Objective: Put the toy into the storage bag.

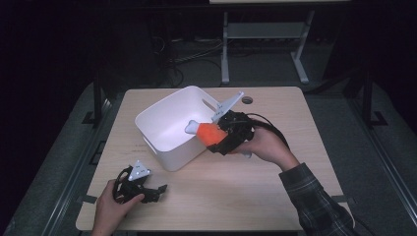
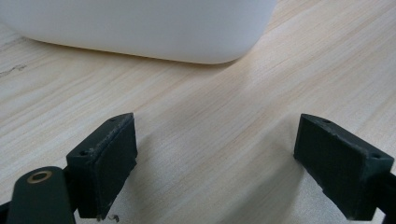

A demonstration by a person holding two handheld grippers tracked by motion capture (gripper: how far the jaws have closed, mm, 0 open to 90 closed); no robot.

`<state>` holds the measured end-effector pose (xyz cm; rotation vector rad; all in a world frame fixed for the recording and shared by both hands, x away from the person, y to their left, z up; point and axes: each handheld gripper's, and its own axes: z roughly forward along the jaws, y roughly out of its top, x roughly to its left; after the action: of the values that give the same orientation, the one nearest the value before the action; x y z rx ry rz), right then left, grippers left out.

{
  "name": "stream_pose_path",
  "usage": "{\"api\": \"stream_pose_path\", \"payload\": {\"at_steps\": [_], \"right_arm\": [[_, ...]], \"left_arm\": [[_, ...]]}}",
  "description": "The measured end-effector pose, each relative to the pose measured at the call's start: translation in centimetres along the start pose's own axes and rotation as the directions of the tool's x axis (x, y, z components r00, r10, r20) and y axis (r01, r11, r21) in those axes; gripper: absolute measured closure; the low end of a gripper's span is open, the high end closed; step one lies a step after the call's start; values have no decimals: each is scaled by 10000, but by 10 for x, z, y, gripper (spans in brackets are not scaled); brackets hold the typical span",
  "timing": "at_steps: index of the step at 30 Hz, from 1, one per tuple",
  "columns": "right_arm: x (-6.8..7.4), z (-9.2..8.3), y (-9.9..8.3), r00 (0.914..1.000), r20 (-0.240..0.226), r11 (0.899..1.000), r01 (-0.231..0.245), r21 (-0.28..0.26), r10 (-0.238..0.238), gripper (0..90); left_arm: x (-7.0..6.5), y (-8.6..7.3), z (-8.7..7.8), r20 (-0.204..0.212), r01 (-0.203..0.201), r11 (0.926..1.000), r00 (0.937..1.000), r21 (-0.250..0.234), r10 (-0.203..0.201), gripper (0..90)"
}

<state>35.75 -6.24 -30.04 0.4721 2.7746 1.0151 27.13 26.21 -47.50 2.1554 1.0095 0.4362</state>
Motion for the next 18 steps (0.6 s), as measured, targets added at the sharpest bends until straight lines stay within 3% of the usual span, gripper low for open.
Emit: {"api": "stream_pose_path", "payload": {"at_steps": [18], "right_arm": [[-13, 9, 33, 10000, 43, 9999, 63, -126, -62, 231]], "left_arm": [[0, 0, 0, -3, -64, 10000, 10000, 52, 64, 124]]}}
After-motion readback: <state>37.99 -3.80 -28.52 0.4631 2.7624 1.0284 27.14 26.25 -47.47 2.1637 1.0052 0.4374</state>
